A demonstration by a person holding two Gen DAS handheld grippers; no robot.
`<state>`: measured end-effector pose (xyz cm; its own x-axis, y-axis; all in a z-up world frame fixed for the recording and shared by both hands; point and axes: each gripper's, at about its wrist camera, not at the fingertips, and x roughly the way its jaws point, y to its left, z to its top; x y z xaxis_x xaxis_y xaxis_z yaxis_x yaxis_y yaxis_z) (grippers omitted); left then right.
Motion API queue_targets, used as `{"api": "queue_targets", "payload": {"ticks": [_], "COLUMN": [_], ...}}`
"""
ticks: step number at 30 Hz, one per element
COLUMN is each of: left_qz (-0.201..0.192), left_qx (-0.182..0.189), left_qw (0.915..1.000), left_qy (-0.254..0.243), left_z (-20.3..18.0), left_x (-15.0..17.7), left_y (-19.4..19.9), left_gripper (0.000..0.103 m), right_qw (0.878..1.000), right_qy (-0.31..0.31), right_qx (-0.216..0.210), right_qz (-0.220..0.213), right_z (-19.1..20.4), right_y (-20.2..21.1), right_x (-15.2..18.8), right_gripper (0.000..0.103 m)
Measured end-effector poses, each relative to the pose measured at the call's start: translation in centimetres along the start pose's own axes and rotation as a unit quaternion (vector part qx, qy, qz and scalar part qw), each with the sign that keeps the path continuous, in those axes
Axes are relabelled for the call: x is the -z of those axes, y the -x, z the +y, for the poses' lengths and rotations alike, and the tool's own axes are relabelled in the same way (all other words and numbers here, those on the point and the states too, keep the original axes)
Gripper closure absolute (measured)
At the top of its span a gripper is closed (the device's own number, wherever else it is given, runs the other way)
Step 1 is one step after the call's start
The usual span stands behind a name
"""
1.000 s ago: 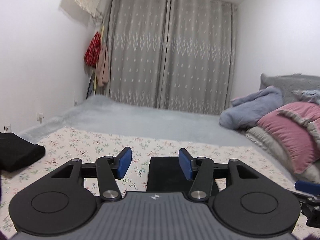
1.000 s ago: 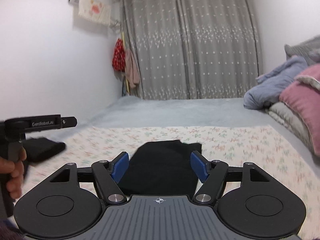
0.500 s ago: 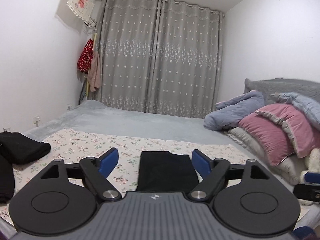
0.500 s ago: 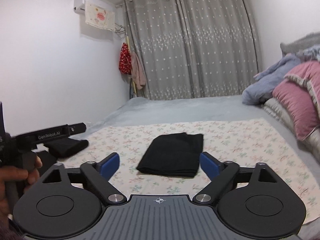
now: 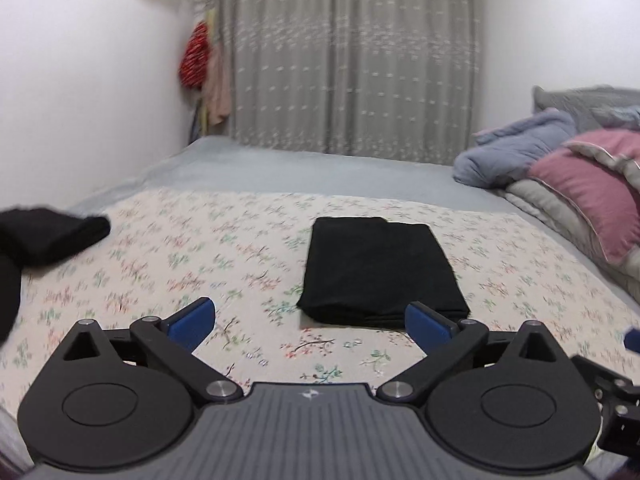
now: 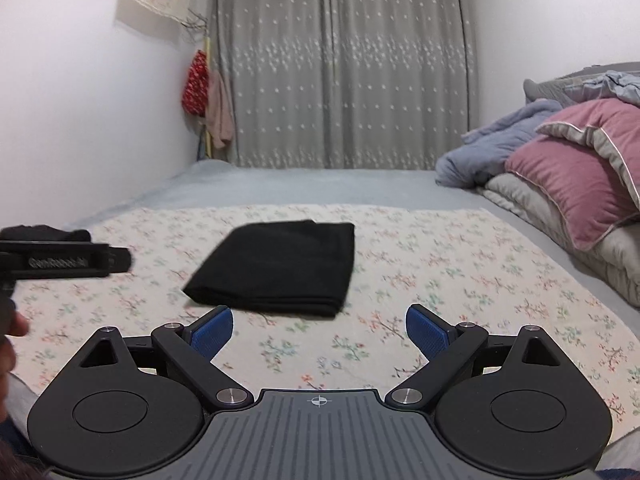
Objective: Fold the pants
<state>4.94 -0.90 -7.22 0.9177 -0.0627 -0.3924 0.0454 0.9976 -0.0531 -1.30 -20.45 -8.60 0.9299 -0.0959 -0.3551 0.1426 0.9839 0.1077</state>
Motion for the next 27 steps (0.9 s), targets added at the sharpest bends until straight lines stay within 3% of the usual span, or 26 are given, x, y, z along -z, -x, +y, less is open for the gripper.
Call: {"api": "queue_targets", "payload": {"ticks": [9,18,27], "left_qz": [0.016,0.030,0.053], "left_qx": [-0.005,0.014,0.004], "left_qw": [0.9996,0.9994,0.9986], "left_qy": [0.023,0.005,-0.004], "left_z": [0.7,-0.6,-1.0], "left_x": [1.2,2.2,2.7], "left_y": [0.6,0.3,-0.2], "left_gripper": [0.002,0.002,0.002], "right_qw": [1.000,1.000,0.999], "right_qy": [-0.024,-0.007,-0.018], "right_qx": [0.005,0.013,0.019], "right_qz": [0.012,0.012,0.020], "right_z": [-0.4,0.5,0.1], "right_y": [0.2,0.2,-0.1], "right_x": [0.6,0.8,0.9], "right_gripper": [0.004,0.001,0.000]}}
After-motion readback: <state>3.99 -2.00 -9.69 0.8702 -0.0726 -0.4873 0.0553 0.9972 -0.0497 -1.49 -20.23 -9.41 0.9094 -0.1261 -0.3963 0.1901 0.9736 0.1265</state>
